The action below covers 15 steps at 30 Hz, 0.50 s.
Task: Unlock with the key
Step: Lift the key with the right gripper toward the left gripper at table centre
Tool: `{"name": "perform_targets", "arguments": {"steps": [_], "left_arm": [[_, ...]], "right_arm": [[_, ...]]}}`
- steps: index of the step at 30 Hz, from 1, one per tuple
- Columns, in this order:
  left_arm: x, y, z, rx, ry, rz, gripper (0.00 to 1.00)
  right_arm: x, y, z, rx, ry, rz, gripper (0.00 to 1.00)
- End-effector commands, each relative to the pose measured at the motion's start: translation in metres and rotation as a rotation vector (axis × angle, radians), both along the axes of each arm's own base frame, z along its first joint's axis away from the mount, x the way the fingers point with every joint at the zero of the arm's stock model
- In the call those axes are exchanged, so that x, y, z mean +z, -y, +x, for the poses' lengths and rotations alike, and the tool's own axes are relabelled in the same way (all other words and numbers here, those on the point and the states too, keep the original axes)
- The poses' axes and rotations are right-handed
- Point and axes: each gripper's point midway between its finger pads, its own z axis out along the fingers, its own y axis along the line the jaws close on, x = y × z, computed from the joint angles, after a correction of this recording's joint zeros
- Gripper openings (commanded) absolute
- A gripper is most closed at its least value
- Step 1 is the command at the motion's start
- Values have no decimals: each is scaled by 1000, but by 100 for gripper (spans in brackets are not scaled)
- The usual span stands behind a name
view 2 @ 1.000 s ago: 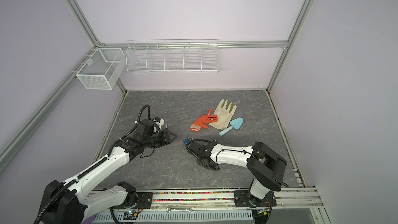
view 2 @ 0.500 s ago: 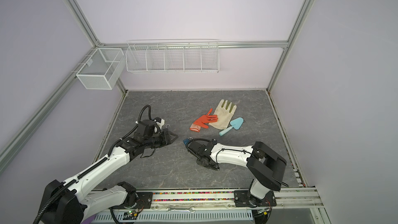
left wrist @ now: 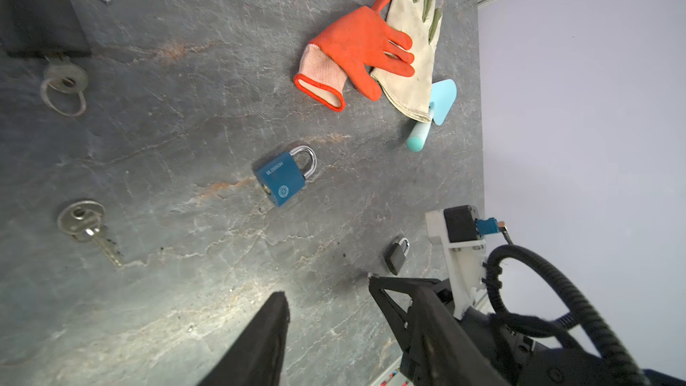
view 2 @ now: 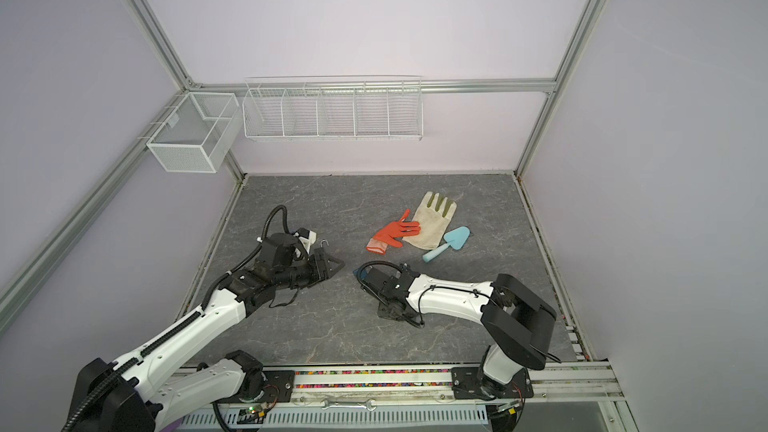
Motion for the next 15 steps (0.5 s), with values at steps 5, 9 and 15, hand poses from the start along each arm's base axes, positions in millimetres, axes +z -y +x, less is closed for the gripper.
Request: {"name": "perform_targets", "arguments": {"steps": [5, 9, 15], "left_arm": [[15, 17, -18, 25, -70, -129, 57], [28, 31, -26, 45, -97, -230, 58], [45, 40, -26, 120, -134, -393, 60]], "right_arm": [[53, -14, 23, 227, 170, 105, 6], [85, -27, 30, 334, 237, 212, 6], [130, -39, 40, 472, 399, 334, 6]]}}
